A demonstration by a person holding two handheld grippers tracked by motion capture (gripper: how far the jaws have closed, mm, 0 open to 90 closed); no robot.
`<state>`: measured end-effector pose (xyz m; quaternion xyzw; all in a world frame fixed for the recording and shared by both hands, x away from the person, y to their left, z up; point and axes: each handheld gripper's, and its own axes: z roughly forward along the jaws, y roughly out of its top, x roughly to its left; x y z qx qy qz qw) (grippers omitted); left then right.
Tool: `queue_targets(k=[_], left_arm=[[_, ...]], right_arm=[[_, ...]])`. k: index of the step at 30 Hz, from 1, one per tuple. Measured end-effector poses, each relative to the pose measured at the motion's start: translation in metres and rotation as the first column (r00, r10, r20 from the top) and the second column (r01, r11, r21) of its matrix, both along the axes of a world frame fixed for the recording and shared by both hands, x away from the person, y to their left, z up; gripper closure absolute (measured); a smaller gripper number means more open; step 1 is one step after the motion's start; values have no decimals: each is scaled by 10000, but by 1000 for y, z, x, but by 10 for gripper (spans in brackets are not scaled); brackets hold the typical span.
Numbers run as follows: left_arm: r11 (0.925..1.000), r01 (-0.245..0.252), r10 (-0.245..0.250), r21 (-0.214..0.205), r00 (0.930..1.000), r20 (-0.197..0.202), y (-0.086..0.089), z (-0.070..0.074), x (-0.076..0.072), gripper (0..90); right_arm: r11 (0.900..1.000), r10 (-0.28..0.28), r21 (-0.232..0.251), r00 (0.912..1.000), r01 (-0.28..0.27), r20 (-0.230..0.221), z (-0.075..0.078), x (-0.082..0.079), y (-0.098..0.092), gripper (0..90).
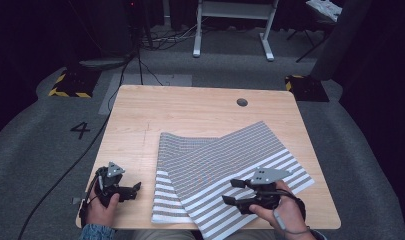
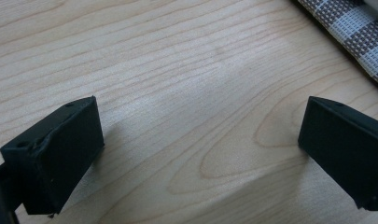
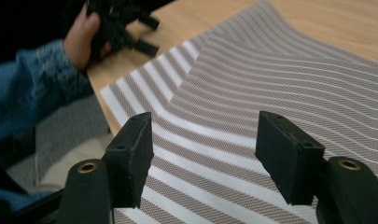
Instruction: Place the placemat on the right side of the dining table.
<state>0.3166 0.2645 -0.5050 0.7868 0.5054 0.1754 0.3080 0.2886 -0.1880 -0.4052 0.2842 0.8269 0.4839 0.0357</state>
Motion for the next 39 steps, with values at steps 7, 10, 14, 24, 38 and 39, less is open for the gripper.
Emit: queue_targets(k=[7, 10, 14, 24, 38, 39], left_arm=[[10000, 5, -5, 1, 10000, -2, 0, 0, 0, 1], [10000, 8, -8, 9, 10000, -5, 0, 0, 0, 1], [10000, 1, -1, -7, 10000, 0, 0, 0, 0, 1], [10000, 18, -18, 29, 10000, -6, 0, 0, 0, 1], [10000, 2, -2, -7, 10000, -2, 0, 0, 0, 1], [10000, 4, -4, -2, 10000, -3, 0, 0, 0, 1]], right_arm=[[9666, -2378, -854, 9700, 2414, 506, 0, 21, -51, 372], [9457, -3033, -1141, 9525, 3045, 283, -5, 27, -67, 365], [9089, -3874, -1590, 9217, 3856, 208, -18, 38, -91, 341], [8054, -5565, -2617, 8305, 5318, -250, -62, 60, -152, 331], [6916, -6701, -3533, 7422, 6300, 115, -83, 62, -192, 276], [6884, -6707, -3546, 7414, 6327, 209, -84, 61, -193, 276]])
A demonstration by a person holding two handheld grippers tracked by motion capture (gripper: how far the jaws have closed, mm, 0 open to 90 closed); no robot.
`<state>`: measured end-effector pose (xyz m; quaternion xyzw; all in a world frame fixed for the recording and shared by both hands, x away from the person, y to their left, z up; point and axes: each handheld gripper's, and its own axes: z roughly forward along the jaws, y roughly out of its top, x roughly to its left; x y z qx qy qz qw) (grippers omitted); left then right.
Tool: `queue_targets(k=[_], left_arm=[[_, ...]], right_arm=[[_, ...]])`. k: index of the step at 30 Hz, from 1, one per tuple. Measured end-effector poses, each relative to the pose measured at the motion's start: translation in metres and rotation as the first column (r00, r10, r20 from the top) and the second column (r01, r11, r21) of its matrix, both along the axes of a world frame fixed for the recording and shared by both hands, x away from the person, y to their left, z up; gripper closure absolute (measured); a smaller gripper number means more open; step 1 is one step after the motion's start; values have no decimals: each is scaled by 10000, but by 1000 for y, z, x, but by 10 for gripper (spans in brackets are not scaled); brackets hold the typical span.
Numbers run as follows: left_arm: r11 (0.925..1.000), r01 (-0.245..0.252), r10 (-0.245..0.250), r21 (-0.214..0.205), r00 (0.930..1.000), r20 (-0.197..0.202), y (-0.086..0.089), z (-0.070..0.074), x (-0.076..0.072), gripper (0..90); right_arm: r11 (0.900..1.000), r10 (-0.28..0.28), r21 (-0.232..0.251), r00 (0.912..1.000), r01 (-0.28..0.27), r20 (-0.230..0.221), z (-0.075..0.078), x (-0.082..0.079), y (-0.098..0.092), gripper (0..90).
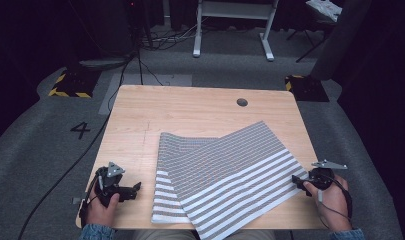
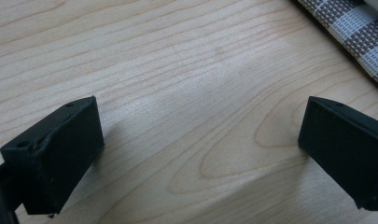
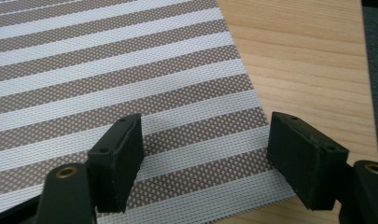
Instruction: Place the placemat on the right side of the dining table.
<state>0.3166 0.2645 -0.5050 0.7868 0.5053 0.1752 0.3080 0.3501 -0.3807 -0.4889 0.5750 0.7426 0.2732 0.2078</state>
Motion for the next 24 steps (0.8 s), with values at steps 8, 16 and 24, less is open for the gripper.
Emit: queue_targets(k=[8, 16, 24], left_arm=[[10000, 0, 0, -2, 10000, 1, 0, 0, 0, 2], [10000, -1, 1, 2, 10000, 2, 0, 0, 0, 1], [10000, 17, -17, 28, 10000, -4, 0, 0, 0, 1]], right_arm=[[9995, -315, -20, 9994, 315, 146, -1, -4, 3, 299], [10000, 2, -32, 10000, -3, -54, 3, -5, 10, 505], [9965, 837, 92, 9961, -835, -267, 11, -4, 20, 861]])
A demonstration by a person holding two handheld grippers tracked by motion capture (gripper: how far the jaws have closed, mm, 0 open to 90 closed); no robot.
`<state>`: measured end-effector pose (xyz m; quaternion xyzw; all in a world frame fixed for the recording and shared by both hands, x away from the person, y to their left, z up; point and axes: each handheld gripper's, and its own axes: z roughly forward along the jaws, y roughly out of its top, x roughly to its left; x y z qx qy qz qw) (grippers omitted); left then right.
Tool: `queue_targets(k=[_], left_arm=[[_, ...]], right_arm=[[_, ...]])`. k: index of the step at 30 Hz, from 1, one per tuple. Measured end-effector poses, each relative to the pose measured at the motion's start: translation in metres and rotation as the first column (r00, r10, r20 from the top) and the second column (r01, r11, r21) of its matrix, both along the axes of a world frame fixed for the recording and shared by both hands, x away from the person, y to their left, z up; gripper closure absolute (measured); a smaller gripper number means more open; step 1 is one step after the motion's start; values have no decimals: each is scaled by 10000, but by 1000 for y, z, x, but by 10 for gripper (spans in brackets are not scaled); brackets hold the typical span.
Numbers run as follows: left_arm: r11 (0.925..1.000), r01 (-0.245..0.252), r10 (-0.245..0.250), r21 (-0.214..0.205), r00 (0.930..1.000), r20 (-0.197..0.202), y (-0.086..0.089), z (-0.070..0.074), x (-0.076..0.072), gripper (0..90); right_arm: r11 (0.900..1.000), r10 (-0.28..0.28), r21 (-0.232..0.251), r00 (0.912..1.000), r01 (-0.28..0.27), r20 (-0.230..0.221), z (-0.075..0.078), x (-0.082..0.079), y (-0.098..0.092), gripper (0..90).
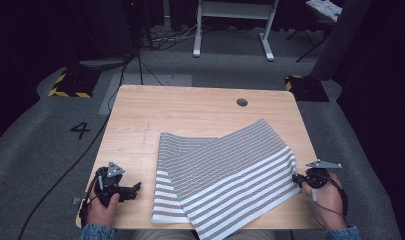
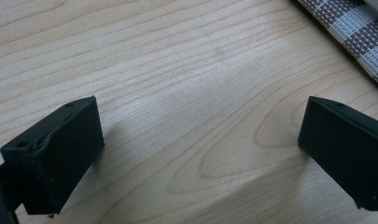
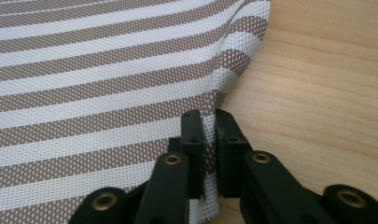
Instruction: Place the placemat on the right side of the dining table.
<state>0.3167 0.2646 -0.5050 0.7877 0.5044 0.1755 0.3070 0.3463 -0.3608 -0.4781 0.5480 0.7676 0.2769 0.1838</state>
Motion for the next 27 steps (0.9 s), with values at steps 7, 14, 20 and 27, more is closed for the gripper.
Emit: queue_targets(k=[7, 14, 20, 27], left_arm=[[10000, -28, 28, -30, 10000, -2, 0, 0, 0, 1], [10000, -14, 14, -32, 10000, -53, 0, 0, -2, 2], [10000, -35, 35, -14, 10000, -19, 0, 0, -3, 2], [10000, 35, -35, -47, 10000, -31, 0, 0, -1, 0]], right_arm=[[9994, 341, -104, 9895, -330, 1401, 34, 10, -5, 874], [9914, 425, -1306, 9596, -61, 2780, 86, 68, -7, 879], [9878, 150, -1369, 8281, 747, 5604, 98, 110, -5, 446], [9969, 523, -783, 8468, -126, 5294, 86, 91, 17, 431]])
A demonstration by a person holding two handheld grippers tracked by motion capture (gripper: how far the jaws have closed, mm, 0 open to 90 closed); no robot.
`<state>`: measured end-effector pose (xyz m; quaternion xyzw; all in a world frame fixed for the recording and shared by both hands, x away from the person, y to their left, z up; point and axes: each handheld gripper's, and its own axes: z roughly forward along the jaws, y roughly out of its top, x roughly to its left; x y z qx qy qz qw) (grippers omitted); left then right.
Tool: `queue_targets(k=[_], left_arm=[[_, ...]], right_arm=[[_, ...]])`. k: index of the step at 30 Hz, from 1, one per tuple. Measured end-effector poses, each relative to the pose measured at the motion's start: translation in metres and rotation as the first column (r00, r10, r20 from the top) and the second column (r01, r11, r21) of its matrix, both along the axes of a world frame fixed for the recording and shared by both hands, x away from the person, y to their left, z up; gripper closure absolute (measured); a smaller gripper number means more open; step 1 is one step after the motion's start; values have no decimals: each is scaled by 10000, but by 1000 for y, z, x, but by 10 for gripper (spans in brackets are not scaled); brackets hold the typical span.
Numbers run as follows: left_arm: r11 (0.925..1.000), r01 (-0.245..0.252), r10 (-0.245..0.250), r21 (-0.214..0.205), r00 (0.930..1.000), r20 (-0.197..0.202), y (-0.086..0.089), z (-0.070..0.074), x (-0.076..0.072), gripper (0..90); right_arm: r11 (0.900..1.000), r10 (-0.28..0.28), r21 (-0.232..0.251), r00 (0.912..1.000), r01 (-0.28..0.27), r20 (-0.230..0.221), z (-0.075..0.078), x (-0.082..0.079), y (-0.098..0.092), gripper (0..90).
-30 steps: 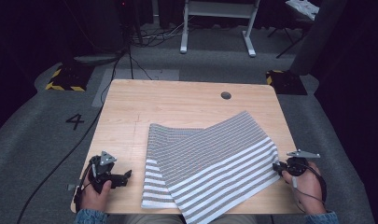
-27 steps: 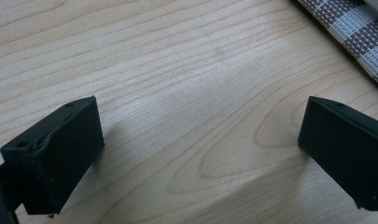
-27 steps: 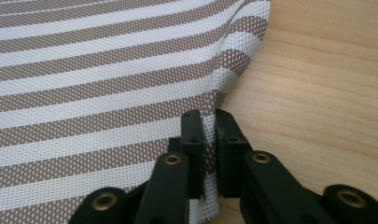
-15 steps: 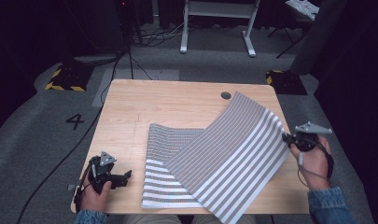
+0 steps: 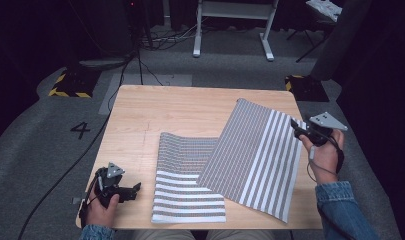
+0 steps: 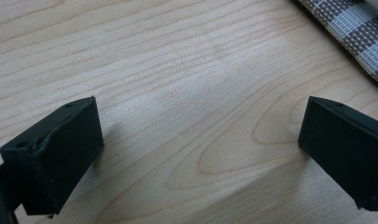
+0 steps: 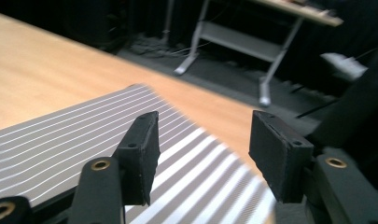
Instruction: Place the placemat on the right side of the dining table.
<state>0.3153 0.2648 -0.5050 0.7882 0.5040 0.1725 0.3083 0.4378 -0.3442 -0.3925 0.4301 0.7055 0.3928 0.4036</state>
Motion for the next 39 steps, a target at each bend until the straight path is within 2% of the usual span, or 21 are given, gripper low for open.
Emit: queue_targets(k=[2, 5, 9, 11, 14, 17, 22, 23, 30, 32, 35, 39], left_arm=[[10000, -10, 10, 5, 10000, -9, 0, 0, 0, 0], [10000, 0, 0, -1, 10000, -29, 0, 0, 1, 0], [10000, -36, 36, -6, 10000, 17, -1, 0, 1, 0], [10000, -37, 37, -7, 10000, 16, -1, 0, 1, 0], [10000, -38, 39, -11, 10000, 15, -1, 0, 1, 0], [10000, -39, 39, -9, 10000, 18, -1, 0, 1, 0], [10000, -36, 36, -8, 10000, 16, -1, 0, 1, 0], [10000, -39, 39, -11, 10000, 17, -1, 0, 1, 0], [10000, -36, 36, -6, 10000, 15, -1, 0, 1, 0], [10000, -36, 36, -5, 10000, 16, -1, 0, 1, 0], [10000, -38, 38, -10, 10000, 13, -1, 0, 1, 0], [10000, -38, 38, -7, 10000, 15, -1, 0, 1, 0]], right_arm=[[9992, 280, 283, 9991, -271, -320, -5, -8, 9, 418], [9946, 795, 737, 9922, -726, -956, -13, -21, 24, 415], [9837, 1603, 1099, 9708, -1422, -1786, -19, -36, 51, 407], [9739, 2051, 1419, 9552, -1774, -2136, -21, -43, 66, 407], [9624, 2596, 1482, 9308, -2275, -2573, -22, -52, 87, 406], [9472, 3119, 1669, 9075, -2739, -2813, -23, -60, 107, 399], [9228, 3841, 1619, 8691, -3497, -3116, -26, -69, 137, 387], [9187, 3929, 1765, 8627, -3533, -3184, -27, -71, 143, 387], [8853, 4644, 1669, 8059, -4341, -3672, -42, -80, 181, 381], [8777, 4780, 1700, 7927, -4481, -3785, -47, -82, 191, 378], [8626, 5021, 1687, 7661, -4770, -4013, -57, -85, 207, 371], [8507, 5149, 1534, 7385, -5028, -4353, -71, -87, 225, 353]])
